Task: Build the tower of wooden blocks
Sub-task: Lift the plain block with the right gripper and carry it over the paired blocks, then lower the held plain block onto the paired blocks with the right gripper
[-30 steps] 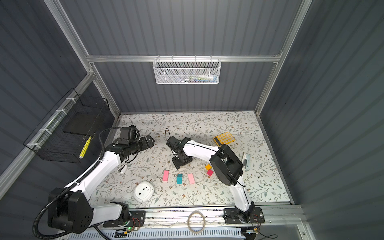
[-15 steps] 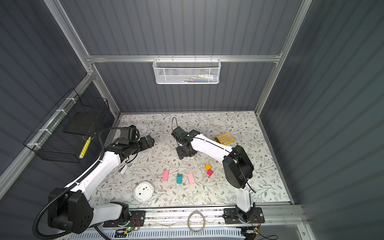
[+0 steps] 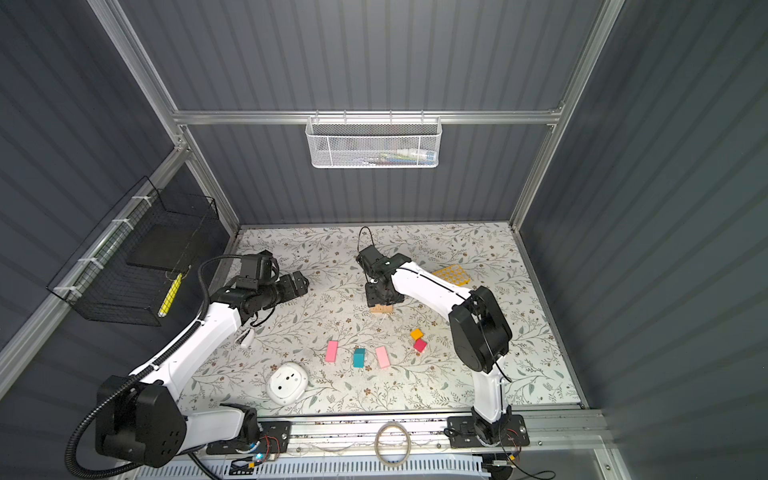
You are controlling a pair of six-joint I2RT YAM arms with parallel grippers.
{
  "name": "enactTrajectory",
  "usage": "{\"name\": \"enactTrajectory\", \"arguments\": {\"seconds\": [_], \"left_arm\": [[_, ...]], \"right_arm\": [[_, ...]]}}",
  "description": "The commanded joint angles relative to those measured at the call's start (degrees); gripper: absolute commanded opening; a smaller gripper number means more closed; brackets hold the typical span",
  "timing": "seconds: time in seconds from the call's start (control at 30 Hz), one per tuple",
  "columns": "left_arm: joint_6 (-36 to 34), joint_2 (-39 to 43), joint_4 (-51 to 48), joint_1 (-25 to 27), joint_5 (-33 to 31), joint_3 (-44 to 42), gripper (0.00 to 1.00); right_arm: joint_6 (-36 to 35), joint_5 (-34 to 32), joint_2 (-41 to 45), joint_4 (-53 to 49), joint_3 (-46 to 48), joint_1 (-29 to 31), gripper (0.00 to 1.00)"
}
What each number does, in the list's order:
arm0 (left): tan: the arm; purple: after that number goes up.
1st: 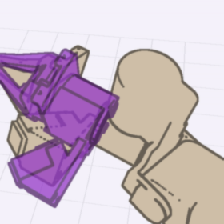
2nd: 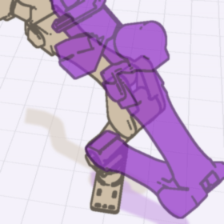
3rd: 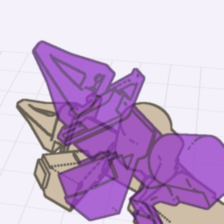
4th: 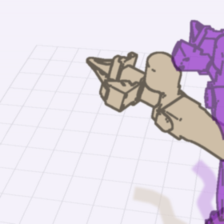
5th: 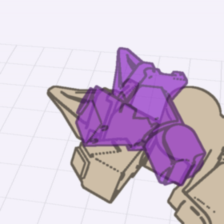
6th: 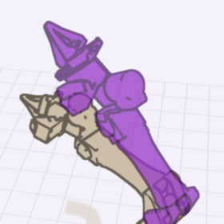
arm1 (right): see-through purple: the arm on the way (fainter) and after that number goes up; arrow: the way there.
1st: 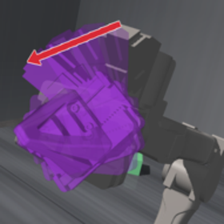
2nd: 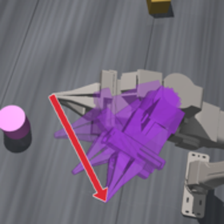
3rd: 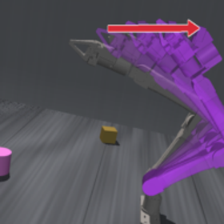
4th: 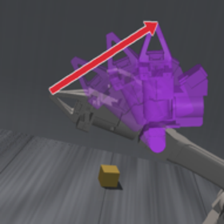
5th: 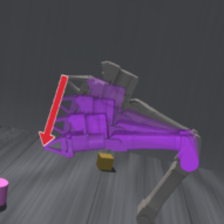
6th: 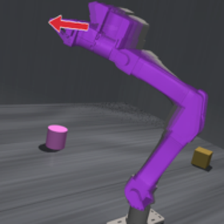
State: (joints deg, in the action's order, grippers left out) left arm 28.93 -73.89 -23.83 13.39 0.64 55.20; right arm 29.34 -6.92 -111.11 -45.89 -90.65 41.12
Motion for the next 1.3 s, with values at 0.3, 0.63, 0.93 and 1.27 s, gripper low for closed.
{"name": "enactTrajectory", "arguments": {"seconds": [0.3, 0.63, 0.93, 1.27], "left_arm": [[-1.68, 1.02, -1.57, -0.46, -0.20, 0.22, 1.00], [-1.85, 0.94, -1.65, -0.54, -0.35, 0.26, 1.00], [-1.95, 0.89, -1.68, -0.58, -0.45, 0.12, 1.00], [-2.03, 1.03, -1.55, -0.64, -0.38, 0.00, 1.00]], "right_arm": [[5.92, -0.10, -3.62, 0.98, -1.85, -0.52, 0.40], [7.57, 0.27, -5.52, 2.38, -1.80, -0.61, 0.39], [7.92, 0.02, -6.58, 2.47, -2.24, -0.78, 0.39], [8.28, 0.14, -7.70, 2.73, -2.99, -0.96, 0.39]]}}
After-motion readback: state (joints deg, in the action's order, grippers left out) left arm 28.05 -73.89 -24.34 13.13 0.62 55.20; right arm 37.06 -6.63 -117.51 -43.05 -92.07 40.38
